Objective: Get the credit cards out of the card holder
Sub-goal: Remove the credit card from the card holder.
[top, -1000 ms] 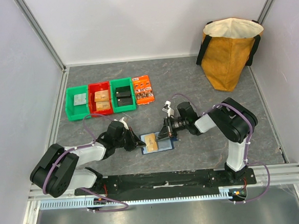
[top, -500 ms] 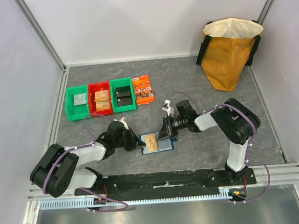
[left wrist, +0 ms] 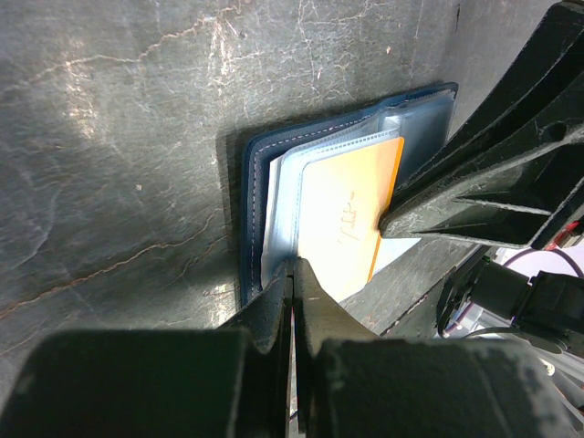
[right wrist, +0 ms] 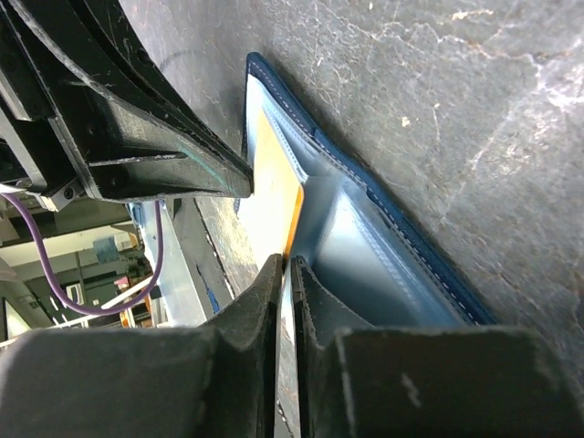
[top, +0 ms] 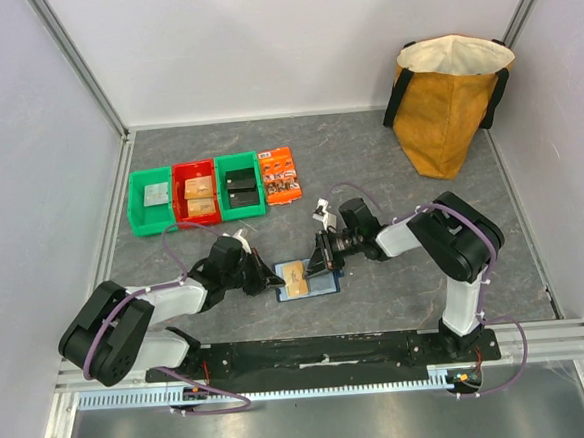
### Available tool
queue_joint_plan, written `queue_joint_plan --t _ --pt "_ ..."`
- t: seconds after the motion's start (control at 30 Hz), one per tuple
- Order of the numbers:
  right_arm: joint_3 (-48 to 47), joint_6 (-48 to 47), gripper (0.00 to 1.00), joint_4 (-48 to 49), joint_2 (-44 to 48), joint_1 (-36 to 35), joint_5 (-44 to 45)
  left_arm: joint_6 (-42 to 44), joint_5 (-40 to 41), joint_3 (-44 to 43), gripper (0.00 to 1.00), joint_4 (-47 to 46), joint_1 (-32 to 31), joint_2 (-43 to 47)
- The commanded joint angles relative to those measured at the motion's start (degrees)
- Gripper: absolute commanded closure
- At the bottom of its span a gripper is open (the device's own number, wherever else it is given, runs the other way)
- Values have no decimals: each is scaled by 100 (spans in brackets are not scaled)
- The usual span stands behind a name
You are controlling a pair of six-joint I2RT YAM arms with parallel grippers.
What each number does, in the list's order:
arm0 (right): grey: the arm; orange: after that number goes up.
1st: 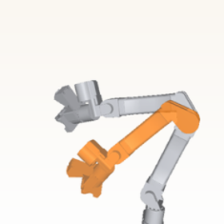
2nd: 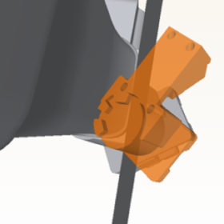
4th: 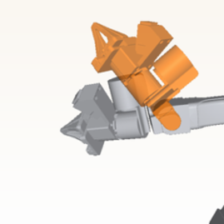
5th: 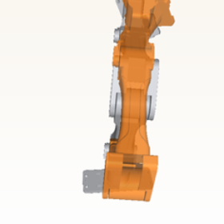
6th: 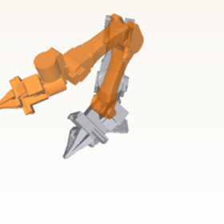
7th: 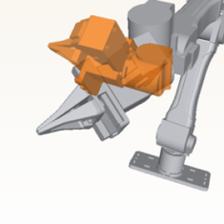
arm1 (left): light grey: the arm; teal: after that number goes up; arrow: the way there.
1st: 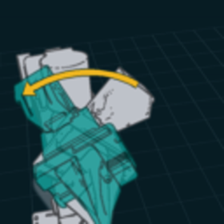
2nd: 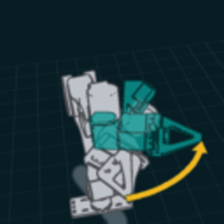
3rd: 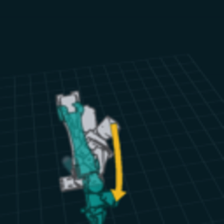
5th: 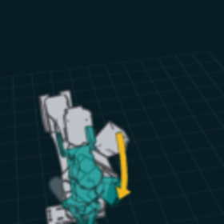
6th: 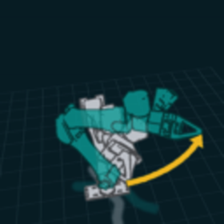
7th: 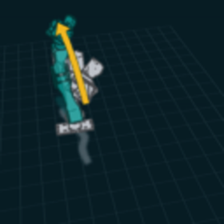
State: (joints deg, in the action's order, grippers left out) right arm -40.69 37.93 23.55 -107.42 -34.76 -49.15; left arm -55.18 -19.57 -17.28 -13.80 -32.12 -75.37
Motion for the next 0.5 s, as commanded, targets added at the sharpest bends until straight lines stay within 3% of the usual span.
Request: queue_joint_plan --t 0.0,0.17,0.47 --pt "-141 12 89 281 -95 -13 -95 33 349 102 98 449 4 -144" --pt "-71 47 100 378 -78 5 -174 25 349 119 98 440 -5 -153" --pt "96 101 100 555 -25 233 -412 16 366 137 98 440 13 -135"
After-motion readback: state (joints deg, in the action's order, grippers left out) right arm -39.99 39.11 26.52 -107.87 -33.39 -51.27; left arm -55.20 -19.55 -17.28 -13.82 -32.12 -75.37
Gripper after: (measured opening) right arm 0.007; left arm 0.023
